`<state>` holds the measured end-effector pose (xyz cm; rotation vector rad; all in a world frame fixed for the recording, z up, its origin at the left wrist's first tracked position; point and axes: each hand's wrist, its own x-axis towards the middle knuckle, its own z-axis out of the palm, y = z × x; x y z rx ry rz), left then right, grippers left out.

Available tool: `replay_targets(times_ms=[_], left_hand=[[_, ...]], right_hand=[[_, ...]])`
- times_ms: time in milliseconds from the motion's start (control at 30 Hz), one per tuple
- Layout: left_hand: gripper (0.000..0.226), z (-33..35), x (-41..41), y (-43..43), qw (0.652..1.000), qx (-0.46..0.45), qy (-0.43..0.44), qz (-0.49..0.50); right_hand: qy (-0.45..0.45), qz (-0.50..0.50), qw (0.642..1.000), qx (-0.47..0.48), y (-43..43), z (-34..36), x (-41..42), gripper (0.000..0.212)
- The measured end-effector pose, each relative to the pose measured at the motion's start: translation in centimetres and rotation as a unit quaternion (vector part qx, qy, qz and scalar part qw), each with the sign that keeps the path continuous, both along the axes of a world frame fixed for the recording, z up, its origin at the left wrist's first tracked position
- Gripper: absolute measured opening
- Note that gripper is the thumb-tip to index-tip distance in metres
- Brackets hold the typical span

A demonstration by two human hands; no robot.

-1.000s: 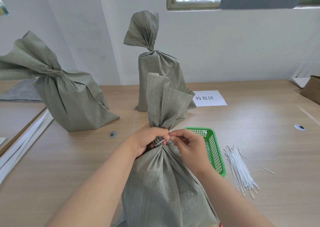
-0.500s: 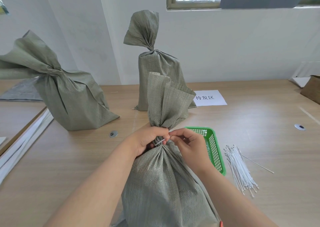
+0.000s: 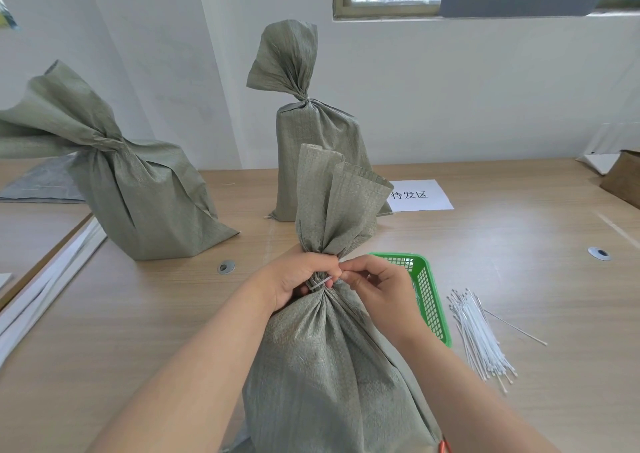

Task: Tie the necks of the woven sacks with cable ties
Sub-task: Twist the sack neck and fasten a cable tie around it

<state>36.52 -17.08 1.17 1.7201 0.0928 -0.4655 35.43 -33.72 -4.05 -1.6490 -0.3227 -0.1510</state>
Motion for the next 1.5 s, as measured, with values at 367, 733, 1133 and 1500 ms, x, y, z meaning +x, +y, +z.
replay_targets(times_ms=[367, 733, 1133, 1500], left_hand=[[0.016, -1.0, 0.1, 0.9, 1.000, -0.019, -0.001, -0.023], [0.012, -1.1, 0.0, 1.1, 0.997, -0.052, -0.022, -0.059], [0.037, -1.3, 0.2, 0.9, 0.997, -0.037, -0.047, -0.039], [0.014, -0.7, 0.3, 0.7, 0.992, -0.040, -0.093, -0.081]], right_hand=[[0.138, 0.076, 0.983, 0.091, -0.9, 1.5, 0.3, 0.006], [0.245, 0.195, 0.948, 0.057, -1.5, 2.5, 0.4, 0.017], [0.245, 0.175, 0.953, 0.020, -1.0, 2.3, -0.2, 0.023], [0.248, 0.144, 0.958, 0.013, -1.0, 2.2, -1.1, 0.022]])
